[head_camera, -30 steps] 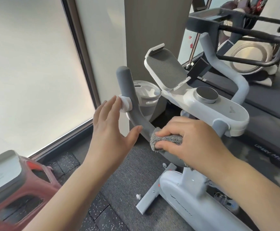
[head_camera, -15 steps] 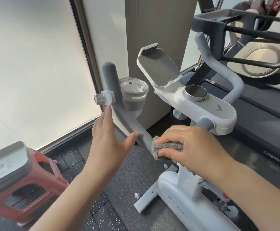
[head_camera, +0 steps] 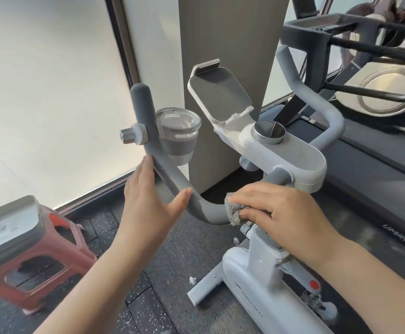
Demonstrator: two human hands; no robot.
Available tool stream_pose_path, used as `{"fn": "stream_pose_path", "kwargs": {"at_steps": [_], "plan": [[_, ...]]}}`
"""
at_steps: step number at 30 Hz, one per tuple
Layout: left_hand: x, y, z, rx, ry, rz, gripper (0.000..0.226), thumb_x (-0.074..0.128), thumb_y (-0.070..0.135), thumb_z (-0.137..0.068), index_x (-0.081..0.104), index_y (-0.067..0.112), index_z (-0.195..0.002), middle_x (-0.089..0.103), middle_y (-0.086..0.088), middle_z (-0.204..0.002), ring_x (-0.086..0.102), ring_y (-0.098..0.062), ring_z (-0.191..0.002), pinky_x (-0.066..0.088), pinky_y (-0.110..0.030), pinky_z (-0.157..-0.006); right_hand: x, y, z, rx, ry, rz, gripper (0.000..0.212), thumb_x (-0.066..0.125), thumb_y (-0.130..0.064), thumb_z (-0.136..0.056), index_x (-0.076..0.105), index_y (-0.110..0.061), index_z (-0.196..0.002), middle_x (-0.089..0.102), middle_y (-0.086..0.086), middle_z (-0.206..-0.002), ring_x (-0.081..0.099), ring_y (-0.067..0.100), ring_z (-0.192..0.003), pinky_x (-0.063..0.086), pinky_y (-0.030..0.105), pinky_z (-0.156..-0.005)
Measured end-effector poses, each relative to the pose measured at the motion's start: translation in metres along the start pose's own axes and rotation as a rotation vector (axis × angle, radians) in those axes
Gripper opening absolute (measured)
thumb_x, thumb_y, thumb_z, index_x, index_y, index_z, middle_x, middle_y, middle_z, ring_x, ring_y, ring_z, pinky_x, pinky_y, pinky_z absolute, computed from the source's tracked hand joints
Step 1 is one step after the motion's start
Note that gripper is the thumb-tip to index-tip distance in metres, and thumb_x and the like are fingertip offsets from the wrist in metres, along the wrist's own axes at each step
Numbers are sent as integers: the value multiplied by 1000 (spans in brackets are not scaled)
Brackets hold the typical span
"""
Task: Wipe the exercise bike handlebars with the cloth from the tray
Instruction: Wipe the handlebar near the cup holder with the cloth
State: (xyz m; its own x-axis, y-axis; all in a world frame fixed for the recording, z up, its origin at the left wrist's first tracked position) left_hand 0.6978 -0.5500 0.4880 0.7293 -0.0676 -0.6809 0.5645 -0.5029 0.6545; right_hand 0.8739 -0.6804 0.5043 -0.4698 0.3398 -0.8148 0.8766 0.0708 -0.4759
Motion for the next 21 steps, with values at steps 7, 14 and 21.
{"fn": "stream_pose_path", "kwargs": {"at_steps": [7, 14, 21], "plan": [[1, 8, 4, 8, -5, -3, 84, 68, 43, -77, 26, 28, -148, 28, 3, -154, 18, -13, -143, 17, -32, -116, -8, 20, 1, 0, 25, -21, 26, 66, -25, -84, 71, -35, -108, 66, -24, -110, 60, -4, -103, 49, 25, -85], [-1, 8, 3, -3, -14, -47, 86, 70, 44, -75, 28, 27, -147, 30, 4, -153, 21, -14, -142, 19, -34, -116, -23, 43, -2, 52, 60, 2, 29, 69, -15, -83, 73, -31, -107, 66, -24, -107, 57, -4, -103, 41, 8, -87], [-1, 6, 3, 16, -8, -52, 85, 71, 44, -76, 28, 26, -147, 32, 4, -152, 23, -13, -141, 17, -27, -112, -35, 64, -4, 149, 101, 74, 28, 66, -20, -86, 71, -35, -109, 67, -22, -111, 60, 0, -102, 49, 28, -89]]}}
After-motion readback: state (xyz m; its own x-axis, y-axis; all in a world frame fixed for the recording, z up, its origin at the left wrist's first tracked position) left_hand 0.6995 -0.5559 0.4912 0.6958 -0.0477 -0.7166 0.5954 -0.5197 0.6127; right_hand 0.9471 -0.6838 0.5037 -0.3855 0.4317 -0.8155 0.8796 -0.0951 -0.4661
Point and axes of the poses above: each hand's wrist, its own z-axis away from the middle knuckle, its own x-axis out of the palm, y = z × x, the point moved 6 cm from there along -z, towards the middle knuckle
